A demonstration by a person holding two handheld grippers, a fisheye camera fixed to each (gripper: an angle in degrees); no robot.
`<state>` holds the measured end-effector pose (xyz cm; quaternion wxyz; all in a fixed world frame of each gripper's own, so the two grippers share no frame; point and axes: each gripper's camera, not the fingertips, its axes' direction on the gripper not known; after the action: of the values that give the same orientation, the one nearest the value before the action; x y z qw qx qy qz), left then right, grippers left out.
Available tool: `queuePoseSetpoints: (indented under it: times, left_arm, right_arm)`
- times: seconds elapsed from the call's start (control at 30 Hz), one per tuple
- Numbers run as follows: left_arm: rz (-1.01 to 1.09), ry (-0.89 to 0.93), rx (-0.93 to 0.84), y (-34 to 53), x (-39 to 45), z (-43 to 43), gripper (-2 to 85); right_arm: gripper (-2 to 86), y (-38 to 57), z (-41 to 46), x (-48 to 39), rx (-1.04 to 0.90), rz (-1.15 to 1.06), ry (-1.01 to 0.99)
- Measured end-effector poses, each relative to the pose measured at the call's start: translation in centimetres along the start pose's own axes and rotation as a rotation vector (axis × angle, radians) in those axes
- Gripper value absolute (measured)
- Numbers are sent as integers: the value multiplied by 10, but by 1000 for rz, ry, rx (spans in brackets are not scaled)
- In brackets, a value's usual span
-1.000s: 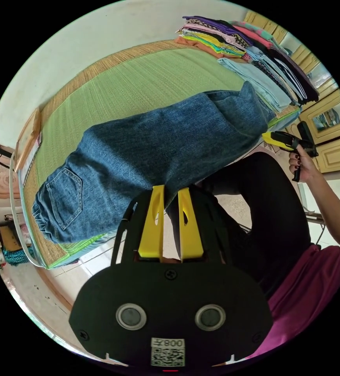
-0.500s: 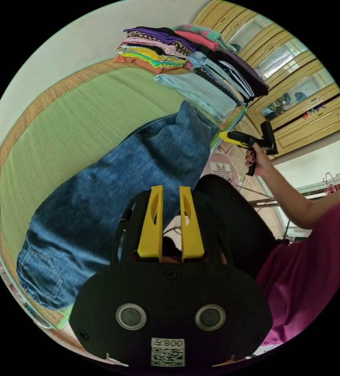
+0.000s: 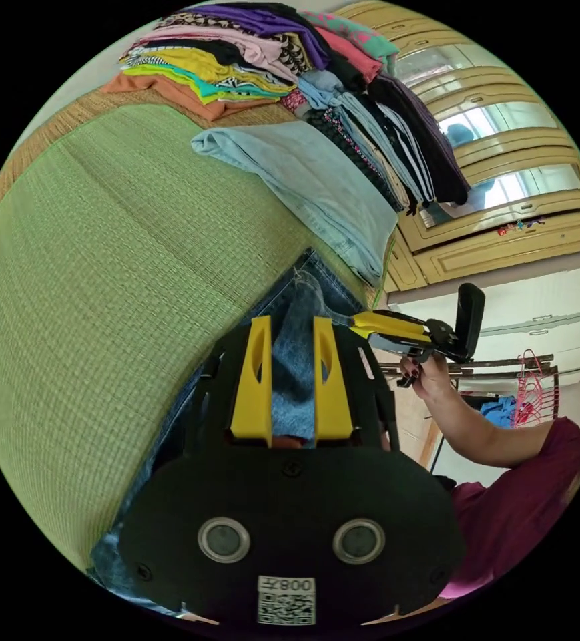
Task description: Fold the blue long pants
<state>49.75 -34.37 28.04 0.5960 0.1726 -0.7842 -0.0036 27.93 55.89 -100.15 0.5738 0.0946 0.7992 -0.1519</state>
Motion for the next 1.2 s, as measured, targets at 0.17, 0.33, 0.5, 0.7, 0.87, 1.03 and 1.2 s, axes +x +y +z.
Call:
queuePoseSetpoints:
  times: [0.17, 0.33, 0.5, 0.7, 0.87, 1.03, 1.2]
  left_arm:
    - [75, 12, 17, -48, 36, 1, 39]
    - [212, -87, 32, -104, 90, -8, 23]
    - [264, -205, -67, -160, 120, 27, 14]
    - [237, -233, -76, -200, 133, 56, 10]
    - [255, -261, -81, -228, 143, 77, 10]
    - [197, -249, -77, -246, 138, 99, 11]
    - [193, -261, -67, -256, 140, 113, 13]
  right_arm:
    - [43, 15, -9, 4, 18, -1, -19]
    - [27, 37, -49, 13, 142, 12, -42]
    - [21, 49, -48, 25, 129, 73, -5]
    - [19, 49, -54, 28, 119, 74, 23]
    - [18, 48, -61, 31, 113, 81, 41]
    - [18, 46, -69, 30, 115, 78, 64]
    - [14, 45, -87, 26, 121, 77, 85]
